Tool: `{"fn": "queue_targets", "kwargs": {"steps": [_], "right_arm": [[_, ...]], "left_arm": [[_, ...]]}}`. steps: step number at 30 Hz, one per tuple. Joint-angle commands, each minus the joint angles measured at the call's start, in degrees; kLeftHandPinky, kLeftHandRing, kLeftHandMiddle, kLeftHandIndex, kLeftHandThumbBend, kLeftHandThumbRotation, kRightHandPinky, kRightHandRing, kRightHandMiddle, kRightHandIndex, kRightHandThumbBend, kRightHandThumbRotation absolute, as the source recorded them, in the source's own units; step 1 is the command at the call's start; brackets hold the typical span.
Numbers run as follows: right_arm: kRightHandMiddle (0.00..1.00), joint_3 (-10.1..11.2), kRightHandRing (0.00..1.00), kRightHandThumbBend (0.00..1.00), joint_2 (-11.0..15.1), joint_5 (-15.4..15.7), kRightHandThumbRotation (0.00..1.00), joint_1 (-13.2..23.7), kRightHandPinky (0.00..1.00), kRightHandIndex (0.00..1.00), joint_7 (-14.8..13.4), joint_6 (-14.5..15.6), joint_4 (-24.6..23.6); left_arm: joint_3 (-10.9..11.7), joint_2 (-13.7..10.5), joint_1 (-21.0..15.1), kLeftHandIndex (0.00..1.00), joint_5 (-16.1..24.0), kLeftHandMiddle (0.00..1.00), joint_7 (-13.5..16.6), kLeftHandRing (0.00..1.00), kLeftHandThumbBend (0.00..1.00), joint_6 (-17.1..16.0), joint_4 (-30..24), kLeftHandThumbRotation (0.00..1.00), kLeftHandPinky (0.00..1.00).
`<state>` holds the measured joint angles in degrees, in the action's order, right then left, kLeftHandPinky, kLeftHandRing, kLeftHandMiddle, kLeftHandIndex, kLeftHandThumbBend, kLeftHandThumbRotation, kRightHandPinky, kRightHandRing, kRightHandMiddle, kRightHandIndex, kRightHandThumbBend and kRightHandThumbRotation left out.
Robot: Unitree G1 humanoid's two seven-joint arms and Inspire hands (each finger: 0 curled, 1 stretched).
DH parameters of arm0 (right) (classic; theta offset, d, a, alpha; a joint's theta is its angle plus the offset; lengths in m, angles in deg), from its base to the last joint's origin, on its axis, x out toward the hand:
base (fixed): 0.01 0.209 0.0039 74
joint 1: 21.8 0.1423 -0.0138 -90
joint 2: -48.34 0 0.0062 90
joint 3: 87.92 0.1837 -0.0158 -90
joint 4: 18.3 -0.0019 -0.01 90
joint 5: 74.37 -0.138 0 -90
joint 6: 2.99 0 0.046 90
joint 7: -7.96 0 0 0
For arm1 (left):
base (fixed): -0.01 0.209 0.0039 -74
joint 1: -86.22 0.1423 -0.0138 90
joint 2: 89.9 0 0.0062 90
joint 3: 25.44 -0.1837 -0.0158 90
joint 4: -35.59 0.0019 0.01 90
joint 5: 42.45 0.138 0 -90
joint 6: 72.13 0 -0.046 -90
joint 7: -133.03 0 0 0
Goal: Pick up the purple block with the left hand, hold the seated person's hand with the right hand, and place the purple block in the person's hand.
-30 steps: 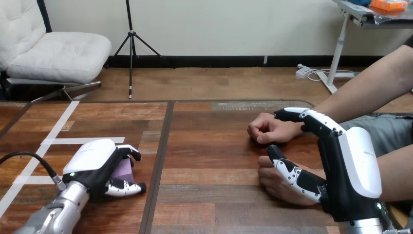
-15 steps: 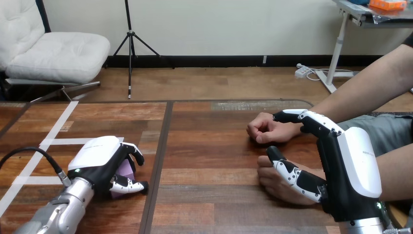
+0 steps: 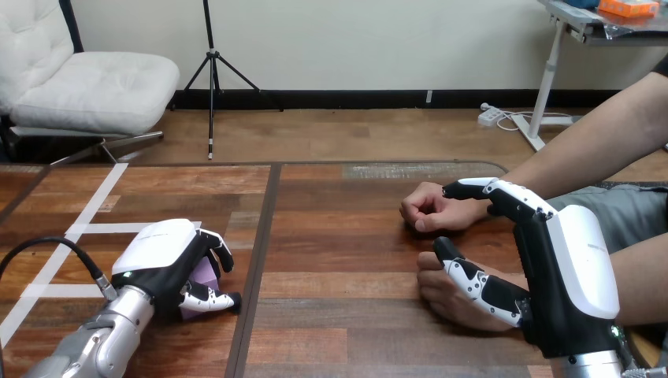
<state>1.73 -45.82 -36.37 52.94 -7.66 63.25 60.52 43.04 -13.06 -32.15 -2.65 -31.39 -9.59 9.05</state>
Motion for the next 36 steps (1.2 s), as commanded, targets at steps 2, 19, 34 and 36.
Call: {"fn": "queue_targets", "kwargs": {"steps": [2,19,34,36], "right_arm": [[0.69,0.71,0.73,0.46,1.08,-0.33,0.0,2.05,0.64,0.66,0.16,0.11,-3.59],[0.69,0.95,0.72,0.47,1.04,-0.52,0.0,2.04,0.63,0.65,0.74,-0.05,-3.67],[0.69,1.02,0.72,0.47,0.92,-0.62,0.0,2.0,0.63,0.65,0.9,-0.02,-3.65],[0.69,1.03,0.72,0.47,0.95,-0.53,0.0,2.03,0.63,0.65,0.81,-0.07,-3.58]], "left_arm": [[-1.08,1.1,-1.86,0.53,-0.31,0.54,-0.72,0.48,0.59,0.36,1.47,0.17,0.41],[-0.67,1.46,-1.17,0.48,-1.5,0.49,1.53,0.43,0.58,-0.72,1.58,0.12,0.38],[0.32,2.16,-0.51,0.49,-2.7,0.48,6.1,0.42,0.6,-2.95,2.24,0.1,0.38],[0.58,2.29,-0.42,0.49,-3.1,0.47,6.42,0.41,0.61,-3.44,2.38,0.11,0.37]]}}
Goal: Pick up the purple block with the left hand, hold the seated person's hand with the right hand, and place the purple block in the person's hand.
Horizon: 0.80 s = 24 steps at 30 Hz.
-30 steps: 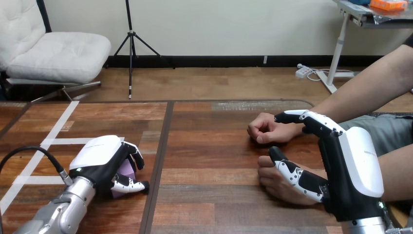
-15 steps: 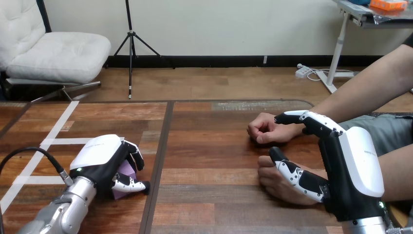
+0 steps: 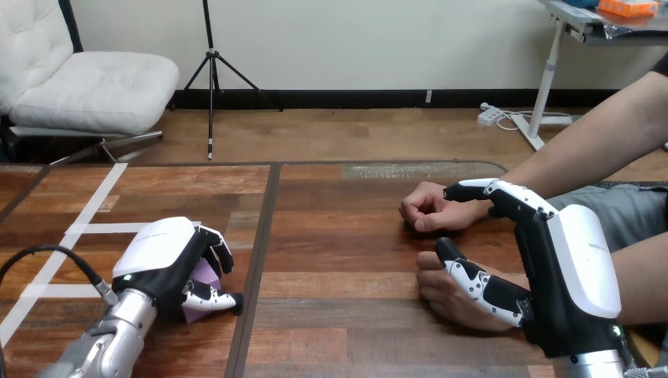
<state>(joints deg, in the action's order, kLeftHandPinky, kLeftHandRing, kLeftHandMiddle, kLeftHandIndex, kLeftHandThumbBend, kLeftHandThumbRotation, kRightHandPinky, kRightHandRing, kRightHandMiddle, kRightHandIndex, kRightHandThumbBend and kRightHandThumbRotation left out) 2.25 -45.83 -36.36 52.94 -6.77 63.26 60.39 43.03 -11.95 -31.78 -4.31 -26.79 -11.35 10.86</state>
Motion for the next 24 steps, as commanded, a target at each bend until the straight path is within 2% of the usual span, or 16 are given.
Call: {"fn": "queue_targets", "kwargs": {"steps": [1,5,11,19,24], "right_arm": [[0.69,0.52,0.72,0.47,0.98,-0.51,0.0,2.05,0.63,0.65,-0.12,-0.13,-3.4],[0.68,0.52,0.72,0.47,0.97,-0.47,0.0,2.05,0.63,0.65,-0.13,-0.09,-3.36],[0.68,0.54,0.72,0.47,0.93,-0.46,0.0,2.06,0.63,0.65,-0.14,-0.01,-3.36],[0.68,0.52,0.71,0.47,0.79,-0.46,0.0,2.13,0.62,0.66,-0.17,0.11,-3.38],[0.68,0.48,0.71,0.47,0.73,-0.56,0.0,2.19,0.62,0.66,-0.09,0.19,-3.35]], "left_arm": [[0.71,1.24,-0.76,0.49,-1.65,0.47,1.89,0.41,0.61,-1.86,0.65,0.12,0.37],[1.55,1.55,-0.53,0.49,-3.3,0.46,1.61,0.39,0.61,-3.39,0.99,0.15,0.35],[3.72,2.27,0.15,0.49,-7.8,0.45,-0.11,0.38,0.64,-7.28,1.54,0.16,0.33],[5.7,3.1,0.75,0.49,-11.95,0.45,-1.94,0.37,0.68,-9.59,1.55,0.21,0.32],[6.34,3.4,1.07,0.49,-13.13,0.45,-1.72,0.37,0.7,-11.34,1.52,0.22,0.32]]}}
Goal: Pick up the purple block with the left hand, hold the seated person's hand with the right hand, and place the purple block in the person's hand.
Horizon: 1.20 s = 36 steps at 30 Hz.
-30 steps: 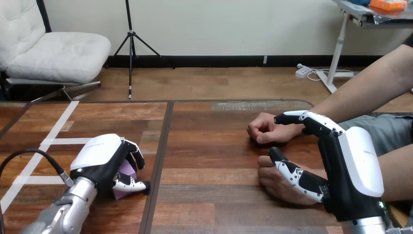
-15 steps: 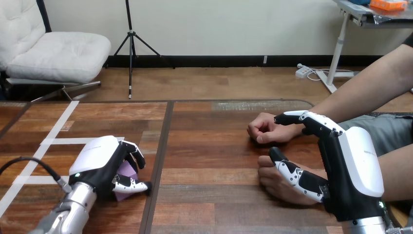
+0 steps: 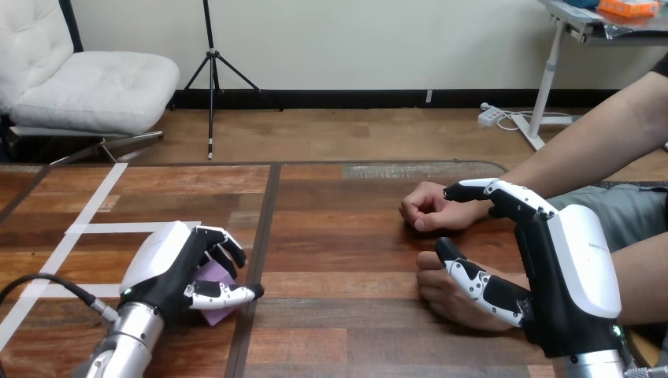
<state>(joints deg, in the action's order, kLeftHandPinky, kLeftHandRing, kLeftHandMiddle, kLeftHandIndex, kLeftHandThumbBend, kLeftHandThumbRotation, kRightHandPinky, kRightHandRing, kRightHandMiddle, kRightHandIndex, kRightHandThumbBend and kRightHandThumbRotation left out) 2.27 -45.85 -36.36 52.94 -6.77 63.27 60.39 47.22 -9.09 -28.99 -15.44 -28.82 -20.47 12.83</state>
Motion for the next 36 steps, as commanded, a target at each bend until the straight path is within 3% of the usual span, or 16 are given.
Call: {"fn": "queue_targets", "kwargs": {"steps": [1,36], "right_arm": [[0.68,0.45,0.71,0.47,0.74,-0.57,0.0,2.18,0.62,0.66,-0.07,0.22,-3.35],[0.68,0.35,0.71,0.48,0.32,-0.63,0.0,1.96,0.62,0.66,0.1,1.0,-3.84]], "left_arm": [[2.22,0.58,-1.68,0.49,-2.1,0.45,0.33,0.38,0.71,-2.43,-0.44,0.22,0.32],[5.17,2.67,-0.74,0.5,-4.78,0.46,0.1,0.38,0.75,-5.18,-0.81,0.26,0.32]]}}
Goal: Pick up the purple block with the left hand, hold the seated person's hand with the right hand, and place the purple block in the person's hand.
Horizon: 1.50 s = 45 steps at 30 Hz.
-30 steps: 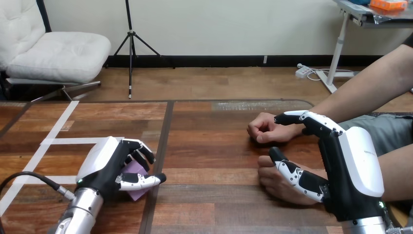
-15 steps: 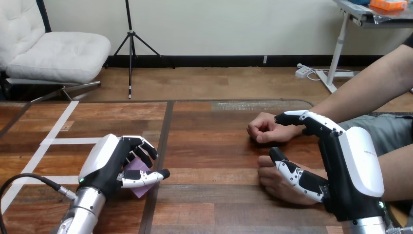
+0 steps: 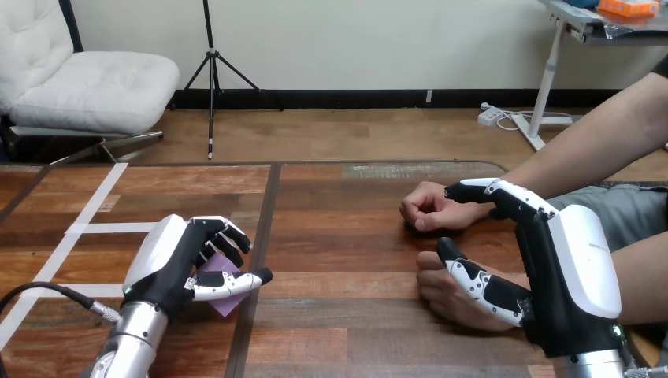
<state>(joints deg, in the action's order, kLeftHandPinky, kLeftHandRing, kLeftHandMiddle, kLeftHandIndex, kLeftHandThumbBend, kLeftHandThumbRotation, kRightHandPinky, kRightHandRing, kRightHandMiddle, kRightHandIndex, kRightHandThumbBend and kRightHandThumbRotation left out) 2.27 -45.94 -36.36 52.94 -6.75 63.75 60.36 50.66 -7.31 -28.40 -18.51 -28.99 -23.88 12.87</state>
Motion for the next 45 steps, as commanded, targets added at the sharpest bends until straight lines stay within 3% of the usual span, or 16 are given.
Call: {"fn": "queue_targets", "kwargs": {"steps": [1,11,26,45], "right_arm": [[0.68,0.36,0.71,0.48,0.43,-0.62,0.0,1.96,0.62,0.66,0.09,0.54,-3.83],[0.68,0.47,0.7,0.5,0.73,-0.95,0.0,2.16,0.62,0.67,-0.15,0.2,-3.43],[0.69,0.97,0.69,0.53,1.64,-0.1,0.0,2.48,0.61,0.69,0.11,0.52,-3.6],[0.76,2.81,0.75,0.63,4.53,0.18,0.0,2.08,0.66,0.77,9.58,10.33,-10.88]], "left_arm": [[1.83,0.95,-1.3,0.5,-1.8,0.46,0.28,0.38,0.76,-1.89,-0.87,0.26,0.31],[4.77,2.59,-0.69,0.49,-6.43,0.46,-3.46,0.38,0.78,-3.57,-0.83,0.23,0.31],[12.31,6.97,-0.04,0.49,-19.41,0.48,-16.61,0.39,0.84,-6.25,-0.61,0.17,0.34],[20.02,12.77,-0.34,0.49,-31.04,0.48,-28.82,0.39,0.89,-6.59,-1.93,0.14,0.33]]}}
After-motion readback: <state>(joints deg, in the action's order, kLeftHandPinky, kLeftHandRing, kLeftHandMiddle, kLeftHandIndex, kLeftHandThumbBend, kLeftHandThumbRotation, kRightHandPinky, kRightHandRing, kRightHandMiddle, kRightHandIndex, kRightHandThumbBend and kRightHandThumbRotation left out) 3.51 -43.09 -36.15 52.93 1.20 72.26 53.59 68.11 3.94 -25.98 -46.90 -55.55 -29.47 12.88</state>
